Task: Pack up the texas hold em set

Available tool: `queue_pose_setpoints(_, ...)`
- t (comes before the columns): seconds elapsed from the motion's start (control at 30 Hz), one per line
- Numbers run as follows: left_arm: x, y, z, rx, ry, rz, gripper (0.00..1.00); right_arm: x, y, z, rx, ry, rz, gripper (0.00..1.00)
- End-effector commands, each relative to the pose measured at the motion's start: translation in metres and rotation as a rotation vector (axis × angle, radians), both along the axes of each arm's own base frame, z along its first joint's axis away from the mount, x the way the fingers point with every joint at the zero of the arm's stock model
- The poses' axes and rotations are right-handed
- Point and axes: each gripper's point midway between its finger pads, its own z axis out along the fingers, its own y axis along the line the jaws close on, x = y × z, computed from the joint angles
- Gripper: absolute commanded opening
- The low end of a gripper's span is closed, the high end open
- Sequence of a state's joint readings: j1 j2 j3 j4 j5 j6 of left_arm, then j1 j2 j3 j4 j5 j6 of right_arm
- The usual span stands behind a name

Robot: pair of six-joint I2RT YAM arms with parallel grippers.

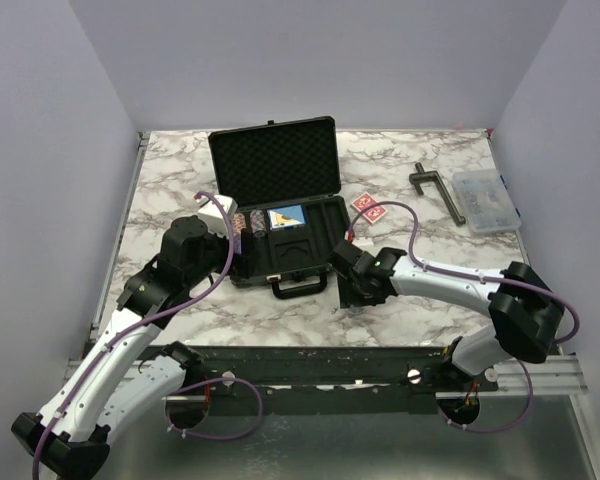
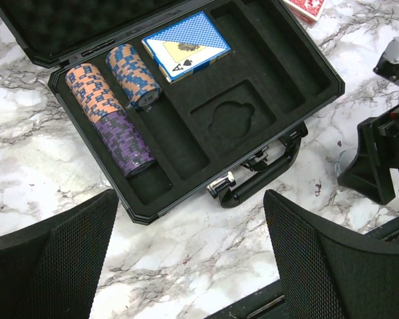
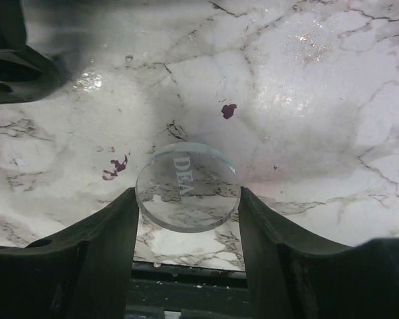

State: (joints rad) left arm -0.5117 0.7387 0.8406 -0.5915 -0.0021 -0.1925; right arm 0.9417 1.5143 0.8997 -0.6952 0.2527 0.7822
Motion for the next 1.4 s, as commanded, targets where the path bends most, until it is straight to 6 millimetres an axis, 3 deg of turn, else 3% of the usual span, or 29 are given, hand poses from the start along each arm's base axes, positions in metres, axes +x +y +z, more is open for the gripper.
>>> queue_pose_setpoints(0.0, 0.002, 0.003, -0.001, 0.014, -0.013, 0.011, 0.90, 0.008, -0.001, 0.026, 0.002, -0.061, 0.005, 0.10)
queue_pose_setpoints(0.27, 0.002, 0.003, -0.002, 0.015, -0.011, 0.011, 0.90, 0.011, 0.000, 0.050, 0.037, -0.101, 0.028, 0.01)
queue_pose_setpoints(0.77, 0.003, 0.005, -0.002, 0.019, -0.014, 0.021, 0.90, 0.033, 0.021, 0.089, 0.084, -0.196, 0.125, 0.01)
queue_pose_setpoints(1.13, 0.004, 0.011, 0.003, 0.020, -0.039, 0.049, 0.90, 0.063, 0.063, 0.115, 0.127, -0.260, 0.200, 0.01)
queue_pose_setpoints(1.37, 0.005, 0.014, 0.005, 0.023, -0.049, 0.065, 0.90, 0.084, 0.094, 0.120, 0.147, -0.281, 0.228, 0.00)
